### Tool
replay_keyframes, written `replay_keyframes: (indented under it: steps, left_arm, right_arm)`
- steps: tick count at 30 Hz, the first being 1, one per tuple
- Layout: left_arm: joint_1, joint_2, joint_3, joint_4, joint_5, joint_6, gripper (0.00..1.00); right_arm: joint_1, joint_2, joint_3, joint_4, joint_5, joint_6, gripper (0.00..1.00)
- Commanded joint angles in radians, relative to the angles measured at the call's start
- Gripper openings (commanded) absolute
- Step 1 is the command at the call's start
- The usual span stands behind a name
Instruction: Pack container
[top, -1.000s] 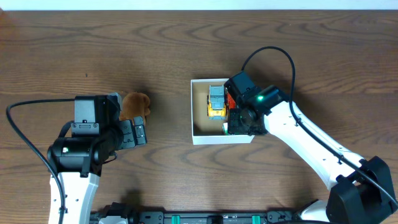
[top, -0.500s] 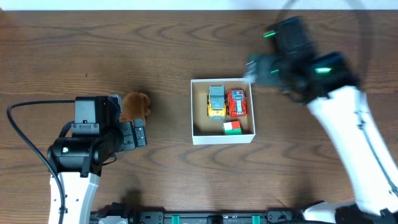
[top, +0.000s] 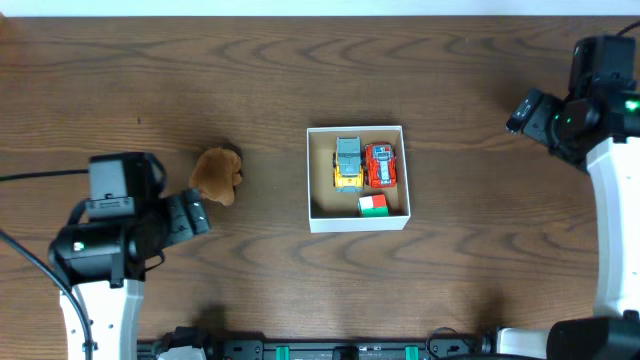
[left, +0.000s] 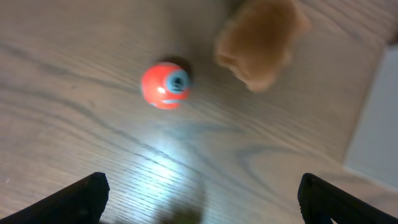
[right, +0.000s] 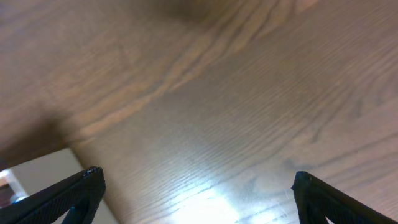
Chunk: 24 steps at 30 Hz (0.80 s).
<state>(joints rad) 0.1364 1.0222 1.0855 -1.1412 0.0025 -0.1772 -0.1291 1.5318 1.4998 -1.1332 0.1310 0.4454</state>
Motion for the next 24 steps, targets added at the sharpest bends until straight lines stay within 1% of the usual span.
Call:
replay_keyframes:
  steps: [1, 3, 6, 14, 19, 24]
  left_arm:
    - [0.080, 0.064, 0.017, 0.010, -0.033, -0.020, 0.98]
    - [0.121, 0.132, 0.017, 0.023, -0.032, -0.019, 0.98]
    - [0.148, 0.249, 0.017, 0.064, -0.033, -0.018, 0.98]
    - [0.155, 0.556, 0.017, 0.211, -0.029, -0.011, 0.98]
    - [0.155, 0.688, 0.017, 0.252, -0.029, -0.011, 0.98]
    - [0.155, 0.755, 0.016, 0.258, -0.029, -0.011, 0.98]
  right_arm:
    - [-0.003, 0.009, -0.092, 0.057, -0.026, -0.056, 0.99]
    - [-0.002, 0.010, -0.145, 0.098, -0.039, -0.062, 0.99]
    - [-0.002, 0.010, -0.186, 0.113, -0.039, -0.062, 0.99]
    - [-0.002, 0.010, -0.195, 0.109, -0.038, -0.062, 0.99]
    - [-0.002, 0.010, -0.195, 0.109, -0.038, -0.077, 0.99]
    - [-0.002, 0.010, -0.195, 0.109, -0.038, -0.077, 0.99]
